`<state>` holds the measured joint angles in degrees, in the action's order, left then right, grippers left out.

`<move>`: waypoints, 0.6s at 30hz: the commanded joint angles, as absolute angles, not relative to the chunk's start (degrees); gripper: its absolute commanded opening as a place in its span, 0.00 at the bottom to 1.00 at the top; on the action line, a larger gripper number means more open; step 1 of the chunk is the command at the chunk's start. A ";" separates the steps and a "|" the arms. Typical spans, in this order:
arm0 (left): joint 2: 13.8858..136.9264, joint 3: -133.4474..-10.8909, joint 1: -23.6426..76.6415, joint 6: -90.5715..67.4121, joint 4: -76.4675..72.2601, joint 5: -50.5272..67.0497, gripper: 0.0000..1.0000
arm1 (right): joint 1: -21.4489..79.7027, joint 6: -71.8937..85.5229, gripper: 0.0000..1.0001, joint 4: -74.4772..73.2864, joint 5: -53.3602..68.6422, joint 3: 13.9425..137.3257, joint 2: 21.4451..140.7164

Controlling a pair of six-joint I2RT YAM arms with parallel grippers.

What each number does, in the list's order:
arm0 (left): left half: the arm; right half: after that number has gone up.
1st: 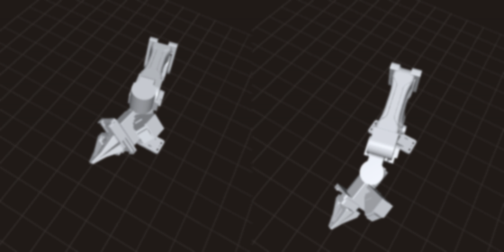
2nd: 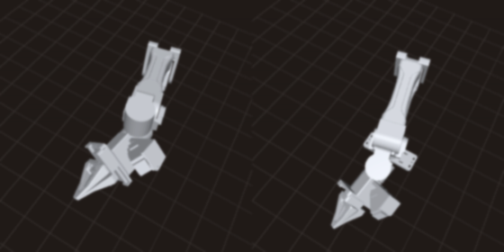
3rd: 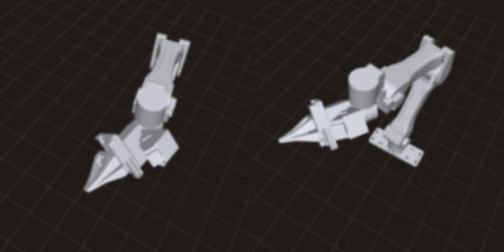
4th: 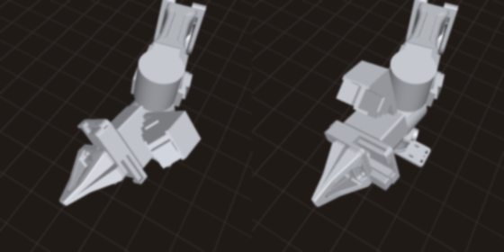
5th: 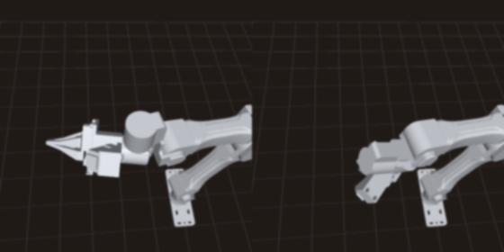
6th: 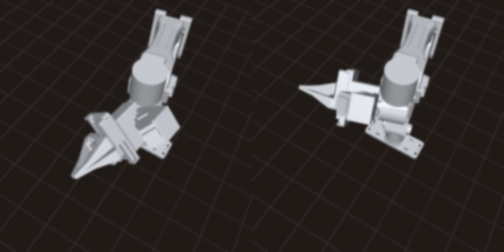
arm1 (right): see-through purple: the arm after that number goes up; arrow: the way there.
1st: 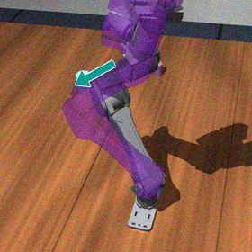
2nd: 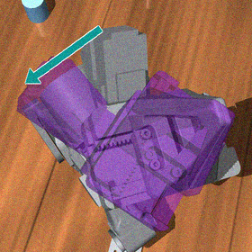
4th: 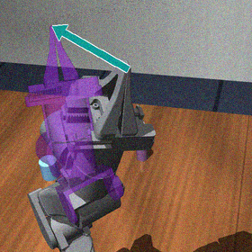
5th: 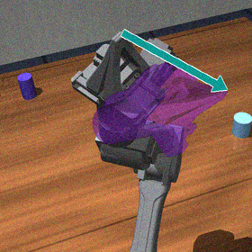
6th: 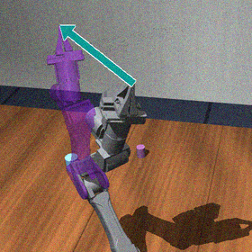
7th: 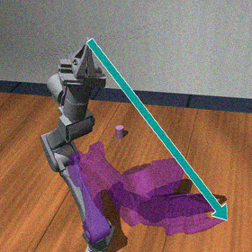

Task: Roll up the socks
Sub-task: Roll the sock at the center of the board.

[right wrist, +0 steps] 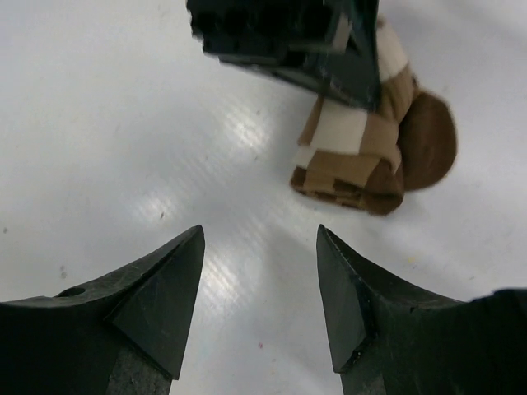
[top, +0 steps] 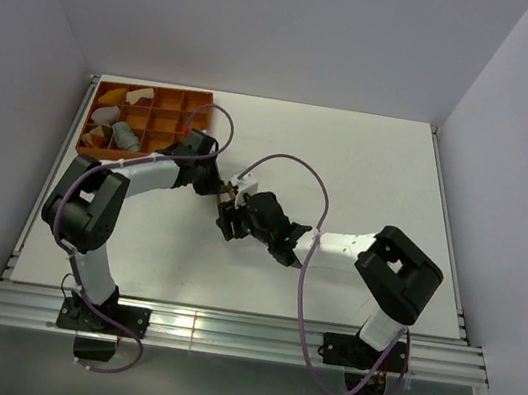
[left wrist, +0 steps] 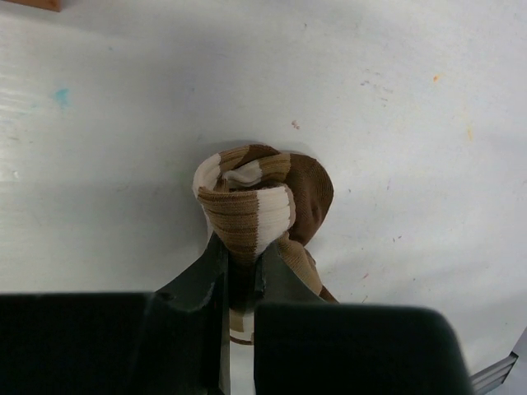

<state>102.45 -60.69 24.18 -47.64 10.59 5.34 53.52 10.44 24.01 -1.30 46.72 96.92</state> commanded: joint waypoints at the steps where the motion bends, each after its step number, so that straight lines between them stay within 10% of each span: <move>1: 106.70 -59.85 24.61 -44.74 19.07 6.06 0.00 | 55.19 3.44 0.66 34.80 -10.44 46.06 95.98; 18: 108.63 -62.75 24.61 -43.77 22.32 9.23 0.00 | 59.85 -5.97 0.68 34.19 -24.79 53.96 107.40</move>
